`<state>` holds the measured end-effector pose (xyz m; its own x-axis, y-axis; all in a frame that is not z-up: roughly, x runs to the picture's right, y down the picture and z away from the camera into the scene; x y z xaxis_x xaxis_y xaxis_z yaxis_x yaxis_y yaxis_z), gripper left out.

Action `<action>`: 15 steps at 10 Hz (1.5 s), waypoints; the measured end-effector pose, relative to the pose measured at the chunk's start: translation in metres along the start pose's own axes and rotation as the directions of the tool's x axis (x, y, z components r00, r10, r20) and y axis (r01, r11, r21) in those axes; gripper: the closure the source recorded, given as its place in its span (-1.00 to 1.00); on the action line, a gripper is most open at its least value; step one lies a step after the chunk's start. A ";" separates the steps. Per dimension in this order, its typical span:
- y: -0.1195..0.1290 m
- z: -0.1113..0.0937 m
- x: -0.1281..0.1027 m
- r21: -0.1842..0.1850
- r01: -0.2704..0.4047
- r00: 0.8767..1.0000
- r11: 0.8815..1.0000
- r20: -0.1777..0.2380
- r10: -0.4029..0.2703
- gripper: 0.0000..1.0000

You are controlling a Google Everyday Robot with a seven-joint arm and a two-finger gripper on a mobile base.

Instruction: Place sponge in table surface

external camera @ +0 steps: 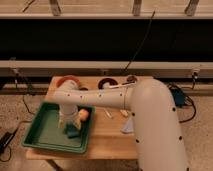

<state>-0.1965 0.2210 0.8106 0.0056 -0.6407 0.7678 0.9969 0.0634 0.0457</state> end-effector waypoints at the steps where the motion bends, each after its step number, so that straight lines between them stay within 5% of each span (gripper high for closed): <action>1: 0.002 0.004 -0.002 -0.035 0.003 1.000 0.999 -0.011 -0.003 -0.30; 4: 0.008 0.015 -0.004 -0.108 -0.004 1.000 0.994 -0.029 0.001 -0.22; 9: 0.012 0.013 -0.002 -0.101 -0.033 0.999 0.994 -0.030 0.030 0.76; 11: 0.010 -0.007 -0.002 -0.072 -0.045 0.998 0.996 -0.045 0.041 1.00; 15: 0.005 -0.085 -0.011 0.016 -0.060 0.996 0.998 -0.066 0.061 1.00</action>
<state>-0.1850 0.1633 0.7483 0.0710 -0.6846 0.7255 0.9935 0.1136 0.0099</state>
